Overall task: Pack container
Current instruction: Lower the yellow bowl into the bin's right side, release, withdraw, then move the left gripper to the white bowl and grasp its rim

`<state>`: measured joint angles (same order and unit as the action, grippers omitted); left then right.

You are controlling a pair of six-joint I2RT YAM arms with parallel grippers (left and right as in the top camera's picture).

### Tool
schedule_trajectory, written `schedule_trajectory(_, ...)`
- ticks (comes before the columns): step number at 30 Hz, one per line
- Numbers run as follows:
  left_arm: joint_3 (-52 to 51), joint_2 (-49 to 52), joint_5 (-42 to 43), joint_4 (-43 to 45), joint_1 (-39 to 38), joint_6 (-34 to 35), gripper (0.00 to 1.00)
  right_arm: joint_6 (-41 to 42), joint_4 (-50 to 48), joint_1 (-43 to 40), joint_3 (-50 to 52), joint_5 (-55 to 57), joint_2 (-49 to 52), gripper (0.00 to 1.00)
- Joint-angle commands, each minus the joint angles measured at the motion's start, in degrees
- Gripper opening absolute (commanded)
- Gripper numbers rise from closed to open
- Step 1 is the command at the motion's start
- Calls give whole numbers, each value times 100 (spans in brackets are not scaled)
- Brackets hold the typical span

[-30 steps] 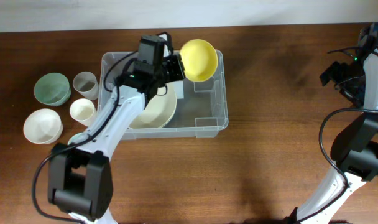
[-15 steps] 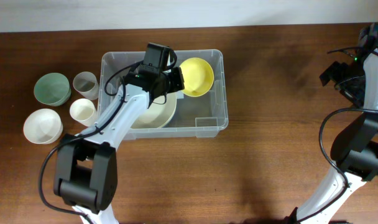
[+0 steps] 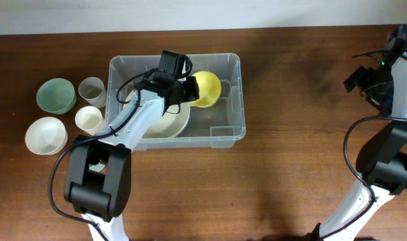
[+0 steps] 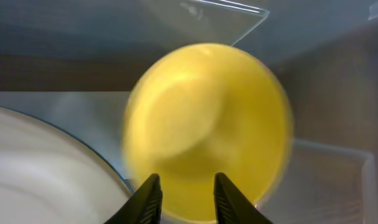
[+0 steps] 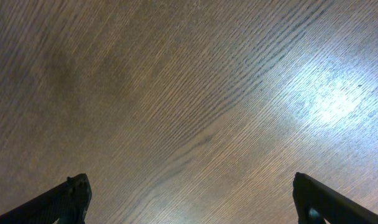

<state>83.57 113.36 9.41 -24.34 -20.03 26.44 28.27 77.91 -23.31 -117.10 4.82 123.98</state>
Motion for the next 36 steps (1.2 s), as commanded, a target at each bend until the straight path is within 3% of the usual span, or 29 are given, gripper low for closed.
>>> schedule_trajectory(1,96,31,-26,79,24,-149,45,13,-2,9,11,11,-83,99)
schedule_trajectory(9,1467,-90,-24,-756,553,-428,94,13,-2,9,11,11,-83,99)
schedule_trajectory(11,2031,-175,-22,-1259,815,-428,99,13,-2,9,11,11,-83,99)
schedule_trajectory(17,3023,-658,-50,-2439,1652,-710,99,13,-2,9,11,11,-83,99)
schedule_trajectory(20,3104,-1012,-540,-2962,2218,-654,99,13,-2,9,11,11,-83,99)
schedule_trajectory(23,3101,-1215,-1587,-3856,3069,0,99,13,0,9,11,11,-83,99)
schedule_trajectory(28,2914,-1005,-1696,-5287,4422,1034,99,13,0,9,11,11,-83,99)
schedule_trajectory(36,1569,-680,-1373,-5243,5539,1609,99,13,-2,9,11,9,-83,99)
